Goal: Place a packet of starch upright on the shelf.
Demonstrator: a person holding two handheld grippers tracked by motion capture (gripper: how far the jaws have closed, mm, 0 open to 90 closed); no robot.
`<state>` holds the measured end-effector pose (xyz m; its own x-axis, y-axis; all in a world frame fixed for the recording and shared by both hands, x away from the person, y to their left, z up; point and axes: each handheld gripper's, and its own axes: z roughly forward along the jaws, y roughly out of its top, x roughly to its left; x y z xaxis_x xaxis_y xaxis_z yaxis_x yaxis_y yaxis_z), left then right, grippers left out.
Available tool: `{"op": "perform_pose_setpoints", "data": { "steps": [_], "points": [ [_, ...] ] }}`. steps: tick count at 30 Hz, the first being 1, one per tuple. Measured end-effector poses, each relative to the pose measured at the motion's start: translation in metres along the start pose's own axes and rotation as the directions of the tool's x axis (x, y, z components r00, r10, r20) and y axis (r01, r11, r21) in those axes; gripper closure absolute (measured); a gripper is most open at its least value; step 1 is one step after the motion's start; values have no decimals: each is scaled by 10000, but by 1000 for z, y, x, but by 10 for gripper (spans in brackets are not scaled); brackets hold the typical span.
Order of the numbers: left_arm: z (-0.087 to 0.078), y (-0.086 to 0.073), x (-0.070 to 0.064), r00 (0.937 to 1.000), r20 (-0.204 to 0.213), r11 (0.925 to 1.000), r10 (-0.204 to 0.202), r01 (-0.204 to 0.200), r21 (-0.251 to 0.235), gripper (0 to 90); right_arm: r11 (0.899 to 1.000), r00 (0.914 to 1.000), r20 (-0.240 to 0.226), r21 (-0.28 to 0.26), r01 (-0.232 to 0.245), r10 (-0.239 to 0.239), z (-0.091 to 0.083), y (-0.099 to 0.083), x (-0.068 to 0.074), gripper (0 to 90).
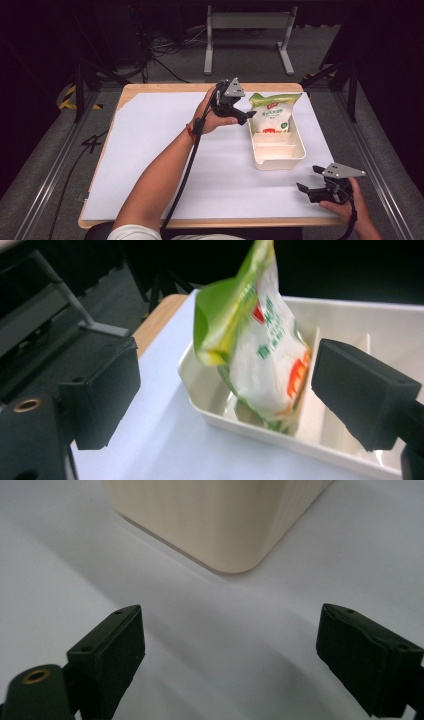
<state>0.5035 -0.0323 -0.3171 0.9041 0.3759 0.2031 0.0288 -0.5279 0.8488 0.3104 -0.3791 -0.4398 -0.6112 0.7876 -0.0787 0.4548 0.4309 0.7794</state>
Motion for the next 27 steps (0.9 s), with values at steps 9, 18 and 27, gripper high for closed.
{"op": "perform_pose_setpoints", "data": {
  "steps": [9,18,27],
  "points": [
    [-19,-20,-2,9996,-274,9992,85,-74,400,101,10000,10000,9,9,36,-36,0,0,1,117],
    [-37,-43,-12,9990,-395,9972,186,-157,725,99,10000,9998,146,2,97,-97,0,1,2,117],
    [-68,-77,-28,9967,-743,9933,339,-253,1128,92,9994,9989,351,-120,310,-305,-2,3,4,115]
  ]
}}
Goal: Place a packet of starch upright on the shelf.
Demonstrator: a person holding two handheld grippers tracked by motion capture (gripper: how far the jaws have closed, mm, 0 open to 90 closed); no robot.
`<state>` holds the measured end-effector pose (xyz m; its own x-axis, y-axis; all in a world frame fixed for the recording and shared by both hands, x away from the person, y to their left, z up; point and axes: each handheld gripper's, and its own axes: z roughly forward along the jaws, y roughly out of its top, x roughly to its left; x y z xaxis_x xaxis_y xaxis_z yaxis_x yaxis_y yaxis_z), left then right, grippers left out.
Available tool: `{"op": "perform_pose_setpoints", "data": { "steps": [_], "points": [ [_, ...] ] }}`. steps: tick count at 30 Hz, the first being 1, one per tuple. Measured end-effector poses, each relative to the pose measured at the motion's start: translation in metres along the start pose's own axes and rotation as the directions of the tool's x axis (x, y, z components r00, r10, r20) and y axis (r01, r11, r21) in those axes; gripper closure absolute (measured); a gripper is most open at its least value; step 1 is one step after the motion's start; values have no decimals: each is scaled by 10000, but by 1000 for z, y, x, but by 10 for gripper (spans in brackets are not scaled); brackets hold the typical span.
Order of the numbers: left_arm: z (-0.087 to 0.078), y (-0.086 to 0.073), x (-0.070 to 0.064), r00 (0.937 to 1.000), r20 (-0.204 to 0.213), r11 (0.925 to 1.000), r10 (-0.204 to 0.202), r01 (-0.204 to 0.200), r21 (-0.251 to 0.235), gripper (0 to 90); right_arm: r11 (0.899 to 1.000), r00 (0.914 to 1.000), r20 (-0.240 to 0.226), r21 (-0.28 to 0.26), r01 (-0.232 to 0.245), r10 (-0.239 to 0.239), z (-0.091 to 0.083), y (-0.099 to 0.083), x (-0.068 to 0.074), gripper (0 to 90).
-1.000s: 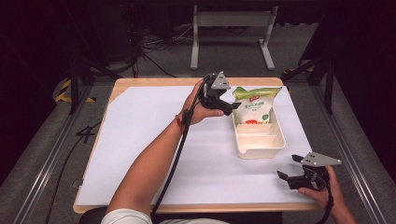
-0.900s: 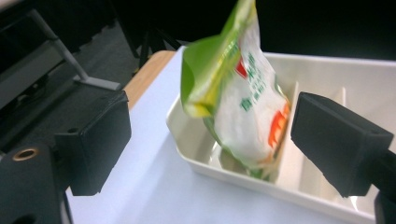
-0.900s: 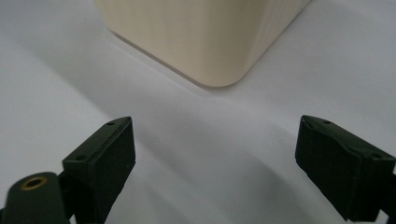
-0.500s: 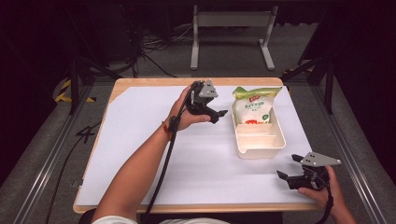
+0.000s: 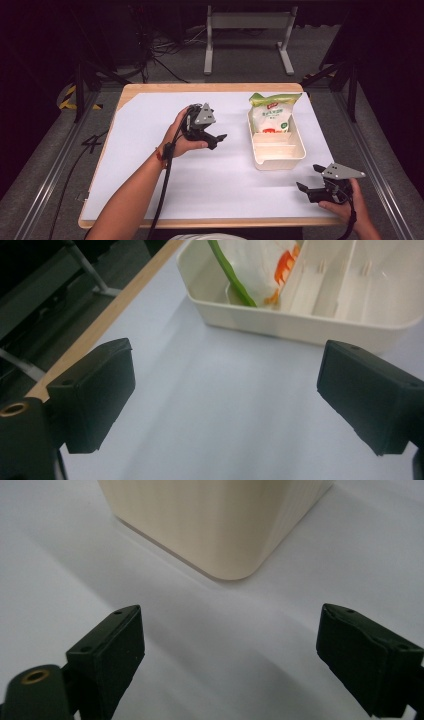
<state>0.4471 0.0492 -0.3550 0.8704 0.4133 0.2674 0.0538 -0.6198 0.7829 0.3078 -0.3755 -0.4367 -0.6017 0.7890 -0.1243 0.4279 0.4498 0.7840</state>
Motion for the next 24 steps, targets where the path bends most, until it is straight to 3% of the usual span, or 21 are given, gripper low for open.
{"op": "perform_pose_setpoints", "data": {
  "steps": [2,4,11,15,19,24],
  "points": [
    [-9,-7,-2,9996,-252,9999,132,-130,77,88,10000,10000,83,-59,39,-38,-1,0,0,115],
    [-20,-16,-2,9998,-166,10000,-66,65,-60,88,9999,9998,214,-123,40,-38,-1,1,0,114],
    [-48,-51,-6,9983,-482,9994,-319,324,90,87,9990,9974,708,-445,-79,111,-5,3,-2,114],
    [-61,-70,-9,9962,-818,9989,-306,334,323,83,9985,9968,783,-526,-125,167,-6,3,-3,113],
    [-74,-88,-12,9917,-1086,9974,-687,707,147,83,9985,9972,726,-527,-128,166,-5,4,-3,114],
    [-88,-106,-17,9884,-1294,9965,-791,821,184,81,9987,9974,718,-510,-44,81,-4,4,-3,114]
  ]
}}
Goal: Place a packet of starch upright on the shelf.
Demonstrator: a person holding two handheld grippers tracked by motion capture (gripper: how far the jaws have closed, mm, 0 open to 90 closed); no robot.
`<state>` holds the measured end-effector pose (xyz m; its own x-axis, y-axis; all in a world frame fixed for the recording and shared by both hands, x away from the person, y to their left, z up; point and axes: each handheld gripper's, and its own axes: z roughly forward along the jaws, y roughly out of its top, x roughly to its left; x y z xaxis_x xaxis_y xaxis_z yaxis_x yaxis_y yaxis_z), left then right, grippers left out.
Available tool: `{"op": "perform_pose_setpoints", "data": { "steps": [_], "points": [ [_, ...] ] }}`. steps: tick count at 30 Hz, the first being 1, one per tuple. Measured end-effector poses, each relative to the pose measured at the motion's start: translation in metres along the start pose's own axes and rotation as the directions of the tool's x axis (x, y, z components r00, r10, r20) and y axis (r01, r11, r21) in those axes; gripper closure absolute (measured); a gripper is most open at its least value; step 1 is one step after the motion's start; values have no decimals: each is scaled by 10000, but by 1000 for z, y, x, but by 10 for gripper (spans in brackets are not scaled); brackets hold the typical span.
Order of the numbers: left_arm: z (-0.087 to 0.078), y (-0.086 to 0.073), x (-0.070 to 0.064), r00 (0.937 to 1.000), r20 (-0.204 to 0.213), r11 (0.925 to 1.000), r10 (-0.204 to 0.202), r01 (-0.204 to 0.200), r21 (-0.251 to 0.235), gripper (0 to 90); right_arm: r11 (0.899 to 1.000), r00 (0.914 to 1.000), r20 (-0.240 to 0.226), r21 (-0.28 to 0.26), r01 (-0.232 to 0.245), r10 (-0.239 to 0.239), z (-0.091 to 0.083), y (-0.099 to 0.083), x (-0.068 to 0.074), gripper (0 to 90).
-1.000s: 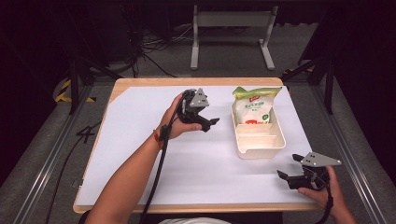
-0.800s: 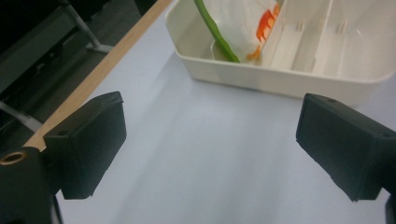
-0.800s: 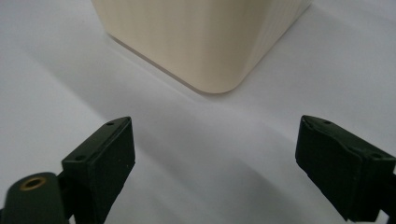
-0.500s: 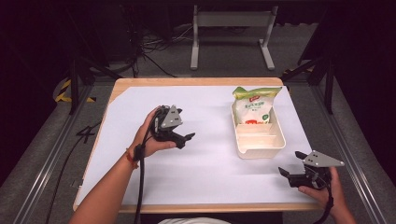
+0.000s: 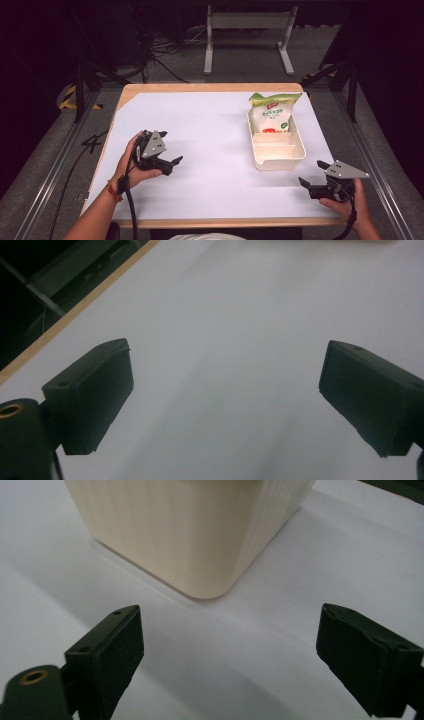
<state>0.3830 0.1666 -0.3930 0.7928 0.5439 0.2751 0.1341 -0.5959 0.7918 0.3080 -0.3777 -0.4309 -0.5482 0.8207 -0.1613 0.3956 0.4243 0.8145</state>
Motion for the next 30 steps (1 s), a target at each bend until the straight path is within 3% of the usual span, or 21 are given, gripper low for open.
{"op": "perform_pose_setpoints", "data": {
  "steps": [8,12,14,17,19,23,27,28,30],
  "points": [
    [-25,-33,0,9984,-214,9986,-523,526,107,82,10000,10000,28,-11,85,-85,3,3,1,114],
    [-34,-47,0,9968,-616,9980,-506,529,357,82,9999,9999,-9,-34,124,-124,5,4,0,115],
    [-38,-54,2,9943,-512,9954,-933,944,189,86,9999,9999,-27,-28,101,-101,6,5,0,114],
    [-43,-61,3,9927,-657,9941,-1012,1035,334,88,9999,9999,-37,-49,96,-96,6,5,-1,114],
    [-46,-67,4,9875,-849,9906,-1327,1350,225,89,10000,10000,6,-72,38,-38,6,5,-1,114],
    [-53,-80,6,9715,-873,9752,-2203,2213,22,86,9999,10000,-26,-161,-15,14,6,5,-2,114],
    [-64,-92,6,9599,-959,9645,-2634,2638,-83,87,9998,10000,6,-174,-63,63,6,4,-4,114],
    [-66,-95,6,9600,-1019,9651,-2608,2617,-46,87,9998,10000,8,-173,-70,71,6,4,-4,113],
    [-73,-103,5,9487,-1042,9543,-2985,2953,-460,88,9998,10000,57,-181,-24,25,6,4,-4,114]
  ]
}}
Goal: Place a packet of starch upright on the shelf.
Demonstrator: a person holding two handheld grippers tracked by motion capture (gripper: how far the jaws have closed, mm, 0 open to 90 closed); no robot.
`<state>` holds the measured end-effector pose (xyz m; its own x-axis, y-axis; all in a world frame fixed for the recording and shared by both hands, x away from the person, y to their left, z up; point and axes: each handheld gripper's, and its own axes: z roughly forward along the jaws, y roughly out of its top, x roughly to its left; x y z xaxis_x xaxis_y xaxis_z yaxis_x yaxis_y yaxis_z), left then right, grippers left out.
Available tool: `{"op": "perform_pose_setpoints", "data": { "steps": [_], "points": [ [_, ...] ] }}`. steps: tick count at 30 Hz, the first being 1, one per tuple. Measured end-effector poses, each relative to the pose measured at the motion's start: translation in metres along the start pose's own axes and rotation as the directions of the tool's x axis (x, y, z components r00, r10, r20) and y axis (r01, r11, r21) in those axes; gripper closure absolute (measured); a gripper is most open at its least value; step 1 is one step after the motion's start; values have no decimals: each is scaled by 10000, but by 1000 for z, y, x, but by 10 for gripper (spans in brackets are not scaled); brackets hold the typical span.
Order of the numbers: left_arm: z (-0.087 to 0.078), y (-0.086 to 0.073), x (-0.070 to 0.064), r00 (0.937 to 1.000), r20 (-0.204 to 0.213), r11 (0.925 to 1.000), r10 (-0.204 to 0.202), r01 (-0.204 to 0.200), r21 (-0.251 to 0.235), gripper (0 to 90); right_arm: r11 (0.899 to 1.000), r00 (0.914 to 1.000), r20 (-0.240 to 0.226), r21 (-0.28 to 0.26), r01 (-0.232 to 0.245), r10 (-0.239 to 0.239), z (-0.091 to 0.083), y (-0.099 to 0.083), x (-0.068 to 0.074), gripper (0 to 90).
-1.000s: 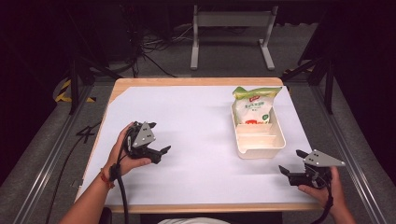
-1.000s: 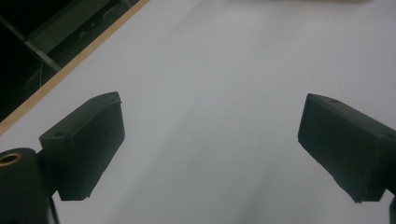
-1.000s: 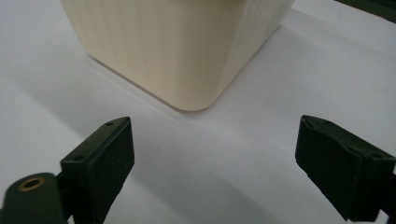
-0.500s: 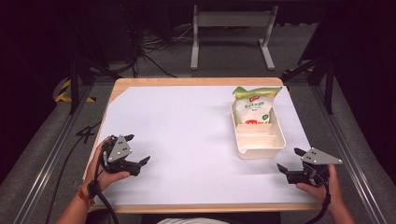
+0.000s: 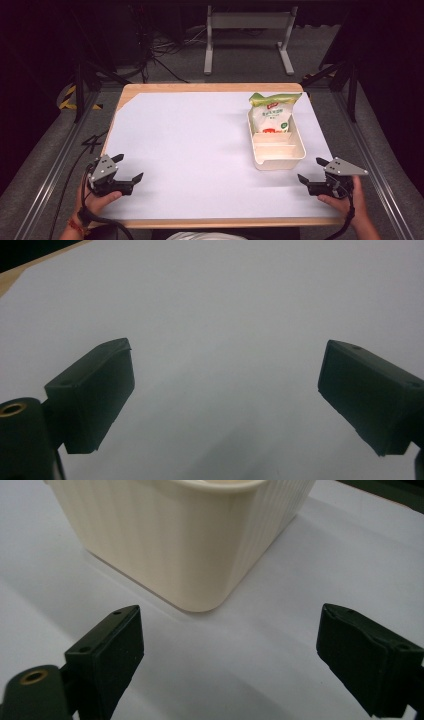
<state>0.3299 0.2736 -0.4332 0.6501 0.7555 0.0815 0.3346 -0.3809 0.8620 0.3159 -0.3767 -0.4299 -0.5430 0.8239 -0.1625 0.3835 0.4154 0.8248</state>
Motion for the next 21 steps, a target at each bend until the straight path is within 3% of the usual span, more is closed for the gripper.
{"op": "perform_pose_setpoints", "data": {
  "steps": [5,7,9,19,21],
  "points": [
    [-9,-12,6,9988,-161,9984,-463,457,-338,87,10000,10000,43,-55,14,-14,0,2,0,114],
    [-11,-16,8,9962,-10,9951,-865,864,-475,86,9999,10000,1,-60,86,-86,3,4,0,113],
    [-11,-17,6,9953,154,9940,-952,959,-521,82,9999,9999,-39,-62,121,-122,5,5,0,113],
    [-8,-17,-5,9986,34,9981,-530,531,-315,80,9992,9992,-76,83,385,-384,11,9,3,112],
    [-9,-18,-6,9979,8,9973,-651,651,-352,80,9992,9992,-55,57,407,-407,11,9,3,113]
  ]
}}
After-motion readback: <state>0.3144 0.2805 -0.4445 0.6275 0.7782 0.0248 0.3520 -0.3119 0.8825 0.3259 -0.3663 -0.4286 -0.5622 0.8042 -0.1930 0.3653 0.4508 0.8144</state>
